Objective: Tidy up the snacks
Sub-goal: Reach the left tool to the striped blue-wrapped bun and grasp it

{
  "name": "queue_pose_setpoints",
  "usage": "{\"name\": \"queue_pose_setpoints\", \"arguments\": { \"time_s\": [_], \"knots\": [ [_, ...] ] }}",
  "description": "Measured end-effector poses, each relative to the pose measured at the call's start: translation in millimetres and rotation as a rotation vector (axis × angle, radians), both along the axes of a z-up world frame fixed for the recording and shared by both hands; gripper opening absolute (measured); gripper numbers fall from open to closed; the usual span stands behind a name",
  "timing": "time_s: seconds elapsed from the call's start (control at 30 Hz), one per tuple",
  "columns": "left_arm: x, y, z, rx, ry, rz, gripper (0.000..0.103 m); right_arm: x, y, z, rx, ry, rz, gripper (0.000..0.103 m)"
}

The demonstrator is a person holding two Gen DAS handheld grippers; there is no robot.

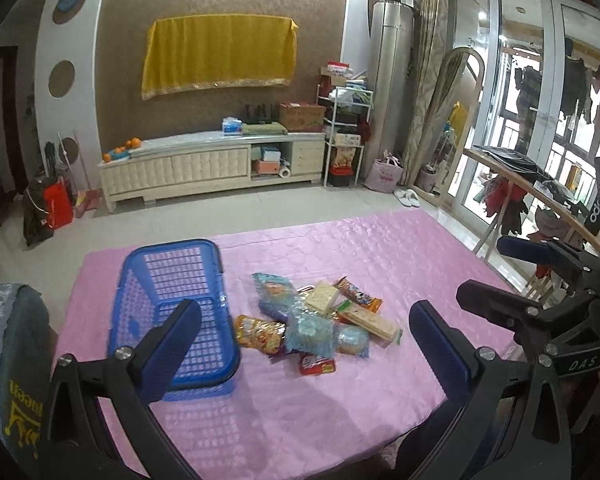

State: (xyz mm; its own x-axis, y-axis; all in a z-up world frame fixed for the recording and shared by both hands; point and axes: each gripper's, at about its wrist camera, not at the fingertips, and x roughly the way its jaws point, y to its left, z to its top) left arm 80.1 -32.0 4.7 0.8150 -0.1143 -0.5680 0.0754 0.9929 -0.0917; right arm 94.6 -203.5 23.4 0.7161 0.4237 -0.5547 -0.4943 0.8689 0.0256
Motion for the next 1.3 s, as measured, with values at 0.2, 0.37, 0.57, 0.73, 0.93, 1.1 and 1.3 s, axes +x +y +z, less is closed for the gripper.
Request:
{"name": "queue_pose_setpoints", "arguments": {
  "time_s": [0.2, 0.37, 0.57, 0.73, 0.93, 1.1, 1.3],
  "knots": [
    [43.8, -11.8, -14.5, 0.005, 0.059, -0.02, 0.103, 38.6, -14.6, -11.1, -0.029, 0.008, -0.035, 0.103],
    [79.0, -25.0, -35.3, -0.004, 0.127, -0.059, 0.103, 73.2, -29.9, -33.8, -0.036, 0.066, -0.059, 0.103],
    [113.3, -35.9, -62.4, 0.008, 0.203, -0.077, 0.103, 102.4, -43.0, -68.0, -0.047, 0.152, -0.077, 0.103],
    [139.5, -47.4, -92.9, 0.06, 0.286, -0.087, 0.103, 121.1, -47.3, -95.5, -0.093, 0.192, -0.112, 0.103],
    [158.8, -55.4, -127.4, 0.114, 0.37, -0.112, 0.103, 142.1, -49.6, -136.2, -0.128, 0.274, -0.125, 0.103],
    [172.2, -60.4, -154.8, 0.168, 0.419, -0.122, 0.103, 154.3, -49.9, -166.0, -0.127, 0.335, -0.123, 0.103],
    [190.9, -63.0, -179.8, 0.205, 0.468, -0.141, 0.103, 166.5, -50.5, -188.5, -0.119, 0.379, -0.141, 0.103]
  ]
}}
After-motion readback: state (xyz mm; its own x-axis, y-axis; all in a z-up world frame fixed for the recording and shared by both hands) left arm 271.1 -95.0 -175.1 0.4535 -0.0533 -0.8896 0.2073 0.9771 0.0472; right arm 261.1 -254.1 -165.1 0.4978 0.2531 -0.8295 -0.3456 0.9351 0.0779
